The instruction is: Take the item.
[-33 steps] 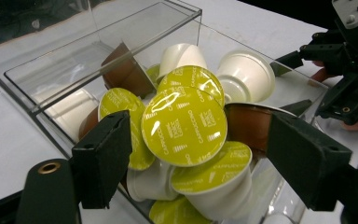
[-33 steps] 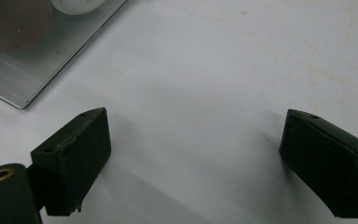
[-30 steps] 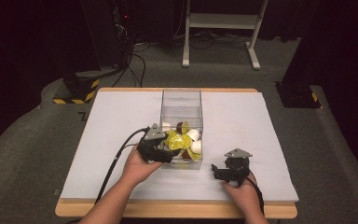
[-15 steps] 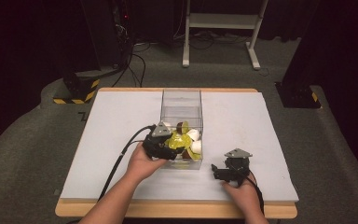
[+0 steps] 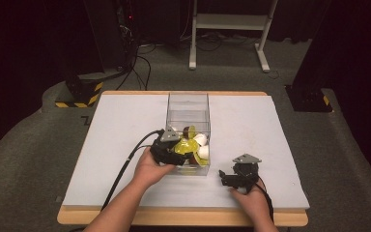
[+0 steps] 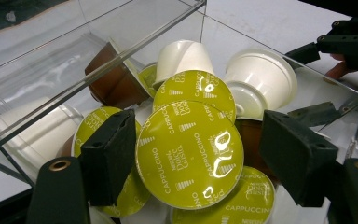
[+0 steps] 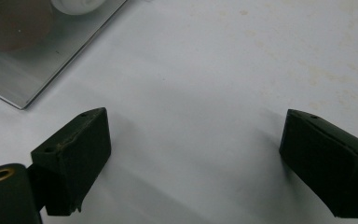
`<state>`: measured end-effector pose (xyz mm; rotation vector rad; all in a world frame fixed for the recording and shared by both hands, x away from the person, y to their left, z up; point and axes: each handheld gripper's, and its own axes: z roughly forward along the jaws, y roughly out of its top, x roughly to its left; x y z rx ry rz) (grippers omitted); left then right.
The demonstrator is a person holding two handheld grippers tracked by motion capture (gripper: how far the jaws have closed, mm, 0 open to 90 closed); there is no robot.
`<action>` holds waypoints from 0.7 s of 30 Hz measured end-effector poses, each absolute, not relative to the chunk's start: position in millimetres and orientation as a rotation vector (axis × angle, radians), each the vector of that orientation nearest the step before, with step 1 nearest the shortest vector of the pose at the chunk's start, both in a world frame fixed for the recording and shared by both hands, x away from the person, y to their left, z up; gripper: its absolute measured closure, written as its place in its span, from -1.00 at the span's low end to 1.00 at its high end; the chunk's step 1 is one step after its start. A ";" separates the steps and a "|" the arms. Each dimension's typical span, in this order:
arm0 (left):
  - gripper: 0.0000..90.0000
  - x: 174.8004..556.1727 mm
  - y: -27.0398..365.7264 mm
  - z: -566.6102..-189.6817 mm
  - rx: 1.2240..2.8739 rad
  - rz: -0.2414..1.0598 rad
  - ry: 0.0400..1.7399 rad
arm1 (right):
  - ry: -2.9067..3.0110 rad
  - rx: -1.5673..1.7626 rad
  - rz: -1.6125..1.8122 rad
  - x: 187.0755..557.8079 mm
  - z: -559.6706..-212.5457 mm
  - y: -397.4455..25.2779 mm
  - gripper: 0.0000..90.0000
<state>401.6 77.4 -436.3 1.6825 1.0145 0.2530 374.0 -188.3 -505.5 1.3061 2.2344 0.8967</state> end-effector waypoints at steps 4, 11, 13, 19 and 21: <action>-0.31 401.9 78.5 -436.5 1.690 0.254 1.016 | 2.234 1.306 0.897 374.0 -505.5 -188.3 -0.81; -0.25 397.4 75.5 -440.5 1.700 0.318 1.004 | 2.234 1.306 0.897 374.0 -505.5 -188.3 -0.81; -0.21 396.4 75.2 -441.3 1.700 0.334 1.001 | 2.234 1.306 0.897 374.0 -505.5 -188.3 -0.81; -0.17 394.7 75.0 -442.7 1.704 0.373 0.987 | 2.234 1.306 0.897 374.0 -505.5 -188.3 -0.81; -0.17 393.7 74.4 -443.2 1.692 0.374 0.992 | 2.234 1.306 0.897 374.0 -505.5 -188.3 -0.81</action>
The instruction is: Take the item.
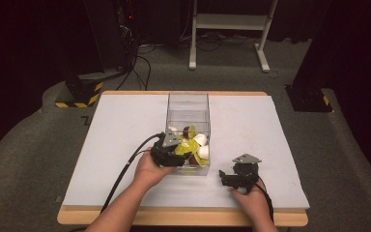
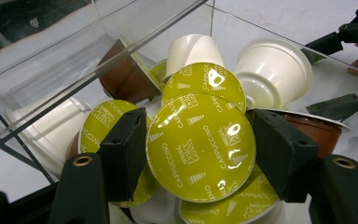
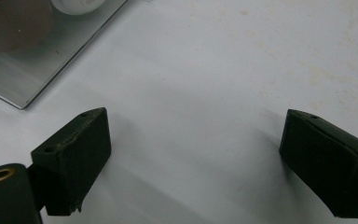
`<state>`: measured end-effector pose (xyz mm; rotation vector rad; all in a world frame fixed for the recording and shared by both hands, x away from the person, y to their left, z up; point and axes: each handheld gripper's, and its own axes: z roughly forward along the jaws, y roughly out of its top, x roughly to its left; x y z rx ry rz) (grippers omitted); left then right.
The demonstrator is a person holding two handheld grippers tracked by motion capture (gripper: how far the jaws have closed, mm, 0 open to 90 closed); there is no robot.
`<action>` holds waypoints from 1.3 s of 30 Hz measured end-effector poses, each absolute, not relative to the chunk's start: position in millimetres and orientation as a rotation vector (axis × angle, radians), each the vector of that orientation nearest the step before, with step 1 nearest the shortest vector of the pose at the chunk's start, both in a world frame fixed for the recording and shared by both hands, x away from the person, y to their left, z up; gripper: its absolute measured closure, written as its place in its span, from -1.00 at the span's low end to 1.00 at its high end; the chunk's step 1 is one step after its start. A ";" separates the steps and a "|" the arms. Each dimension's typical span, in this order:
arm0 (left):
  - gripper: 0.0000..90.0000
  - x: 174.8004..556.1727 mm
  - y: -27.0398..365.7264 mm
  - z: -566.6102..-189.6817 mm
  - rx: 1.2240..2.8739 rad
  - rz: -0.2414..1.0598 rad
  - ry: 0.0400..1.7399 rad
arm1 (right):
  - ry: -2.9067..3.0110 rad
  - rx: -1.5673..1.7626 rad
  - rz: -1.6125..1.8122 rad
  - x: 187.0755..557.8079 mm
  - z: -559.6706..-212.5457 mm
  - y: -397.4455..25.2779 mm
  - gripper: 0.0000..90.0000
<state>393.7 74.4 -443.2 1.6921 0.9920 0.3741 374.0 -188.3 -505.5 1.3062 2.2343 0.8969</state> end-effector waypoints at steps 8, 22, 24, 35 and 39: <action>-0.16 392.5 76.9 -442.2 1.675 0.372 0.992 | 2.234 1.309 0.896 373.9 -505.4 -188.3 -0.81; -0.16 391.5 86.2 -434.8 1.600 0.331 1.000 | 2.234 1.305 0.897 373.9 -505.5 -188.3 -0.80; -0.16 390.6 86.7 -432.8 1.588 0.325 0.997 | 2.234 1.306 0.897 373.9 -505.5 -188.3 -0.80; -0.16 386.8 90.4 -422.8 1.544 0.331 0.968 | 2.234 1.306 0.897 373.9 -505.5 -188.3 -0.80; -0.16 385.0 91.5 -419.0 1.526 0.315 0.962 | 2.234 1.306 0.897 373.9 -505.5 -188.3 -0.80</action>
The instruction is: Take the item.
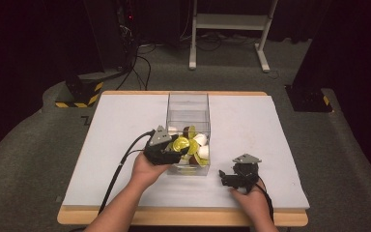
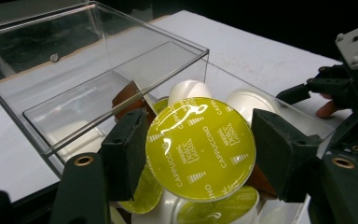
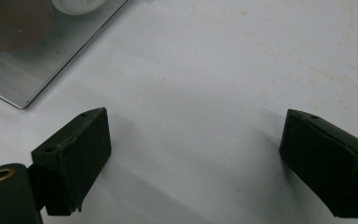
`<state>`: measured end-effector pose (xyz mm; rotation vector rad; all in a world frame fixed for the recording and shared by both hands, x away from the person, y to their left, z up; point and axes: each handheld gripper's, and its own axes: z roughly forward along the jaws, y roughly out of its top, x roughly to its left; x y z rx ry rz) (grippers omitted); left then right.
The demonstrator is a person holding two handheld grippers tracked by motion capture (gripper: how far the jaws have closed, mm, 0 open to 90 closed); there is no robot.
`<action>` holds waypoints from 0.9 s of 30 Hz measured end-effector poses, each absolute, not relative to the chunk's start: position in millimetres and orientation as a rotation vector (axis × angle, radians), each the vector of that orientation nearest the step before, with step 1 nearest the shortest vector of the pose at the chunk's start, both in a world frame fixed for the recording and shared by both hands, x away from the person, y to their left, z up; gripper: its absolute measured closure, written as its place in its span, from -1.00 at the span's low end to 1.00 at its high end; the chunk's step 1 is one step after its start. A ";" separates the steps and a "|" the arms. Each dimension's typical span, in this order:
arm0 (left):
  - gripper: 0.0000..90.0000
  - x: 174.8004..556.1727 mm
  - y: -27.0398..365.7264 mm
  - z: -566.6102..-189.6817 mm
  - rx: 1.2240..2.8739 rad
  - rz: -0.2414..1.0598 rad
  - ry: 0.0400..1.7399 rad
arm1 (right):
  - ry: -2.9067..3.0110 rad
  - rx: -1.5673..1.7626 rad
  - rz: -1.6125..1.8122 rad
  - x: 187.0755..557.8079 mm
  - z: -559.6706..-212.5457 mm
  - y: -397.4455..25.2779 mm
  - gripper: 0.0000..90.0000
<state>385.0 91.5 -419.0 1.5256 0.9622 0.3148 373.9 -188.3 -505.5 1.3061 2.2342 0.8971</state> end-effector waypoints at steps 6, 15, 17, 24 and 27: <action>-0.16 382.2 91.8 -413.4 1.509 0.321 0.946 | 2.234 1.306 0.897 373.9 -505.5 -188.3 -0.80; -0.16 382.5 96.9 -409.1 1.487 0.328 0.957 | 2.234 1.305 0.897 373.9 -505.5 -188.3 -0.80; -0.16 381.9 99.2 -408.4 1.488 0.332 0.956 | 2.234 1.306 0.897 373.9 -505.5 -188.3 -0.80; -0.16 378.9 110.4 -405.3 1.459 0.349 0.970 | 2.234 1.306 0.897 373.9 -505.5 -188.3 -0.80; -0.16 378.4 117.1 -403.7 1.453 0.357 0.975 | 2.235 1.304 0.897 374.0 -505.5 -188.3 -0.80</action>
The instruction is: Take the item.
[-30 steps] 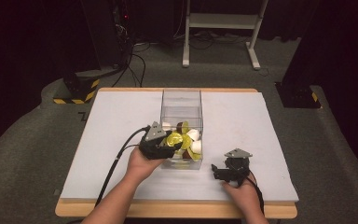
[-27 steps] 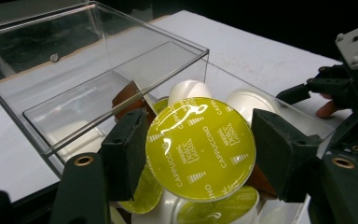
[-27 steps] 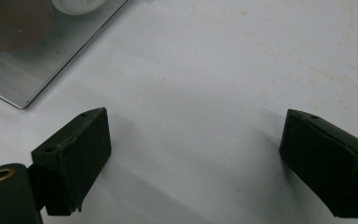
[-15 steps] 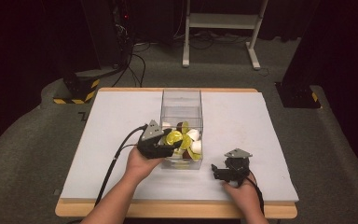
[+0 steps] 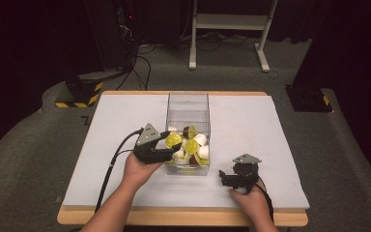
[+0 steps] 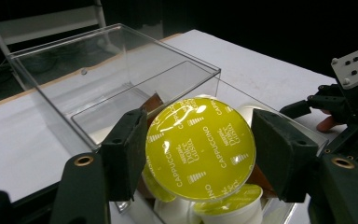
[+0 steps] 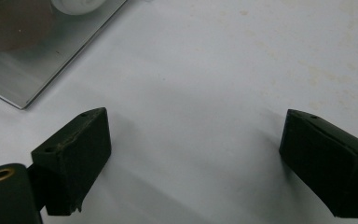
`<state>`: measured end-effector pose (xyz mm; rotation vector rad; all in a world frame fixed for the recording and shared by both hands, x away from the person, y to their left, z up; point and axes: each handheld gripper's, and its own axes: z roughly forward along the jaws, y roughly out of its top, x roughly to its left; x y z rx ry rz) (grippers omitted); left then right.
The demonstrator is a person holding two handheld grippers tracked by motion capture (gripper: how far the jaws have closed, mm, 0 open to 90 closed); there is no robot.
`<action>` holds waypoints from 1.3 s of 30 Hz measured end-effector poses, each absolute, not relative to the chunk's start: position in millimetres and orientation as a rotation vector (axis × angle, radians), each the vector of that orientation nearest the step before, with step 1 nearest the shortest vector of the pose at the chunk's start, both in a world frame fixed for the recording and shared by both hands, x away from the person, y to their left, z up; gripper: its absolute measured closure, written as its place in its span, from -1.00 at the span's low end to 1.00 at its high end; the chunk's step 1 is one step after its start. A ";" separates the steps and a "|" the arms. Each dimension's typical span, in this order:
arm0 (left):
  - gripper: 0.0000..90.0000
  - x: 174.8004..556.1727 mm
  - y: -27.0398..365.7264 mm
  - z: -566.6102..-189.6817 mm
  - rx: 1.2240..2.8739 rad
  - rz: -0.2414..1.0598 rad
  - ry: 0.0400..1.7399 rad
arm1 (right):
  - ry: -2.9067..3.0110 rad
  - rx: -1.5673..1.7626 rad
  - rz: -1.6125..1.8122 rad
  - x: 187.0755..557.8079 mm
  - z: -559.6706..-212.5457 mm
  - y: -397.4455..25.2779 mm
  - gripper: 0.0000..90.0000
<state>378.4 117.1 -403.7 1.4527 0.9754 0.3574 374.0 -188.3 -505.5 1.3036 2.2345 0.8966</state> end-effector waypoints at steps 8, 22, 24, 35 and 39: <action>-0.16 376.6 139.1 -400.1 1.432 0.389 0.999 | 2.235 1.307 0.897 373.9 -505.5 -188.3 -0.80; -0.16 373.0 180.6 -398.2 1.409 0.448 1.038 | 2.234 1.309 0.897 373.9 -505.4 -188.3 -0.80; -0.16 371.7 185.6 -399.0 1.397 0.452 1.049 | 2.234 1.309 0.896 373.9 -505.4 -188.3 -0.81; -0.16 368.7 213.2 -408.7 1.389 0.490 1.106 | 2.233 1.304 0.897 374.0 -505.5 -188.2 -0.81; -0.16 366.4 222.9 -414.3 1.395 0.500 1.126 | 2.233 1.304 0.895 373.9 -505.5 -188.2 -0.81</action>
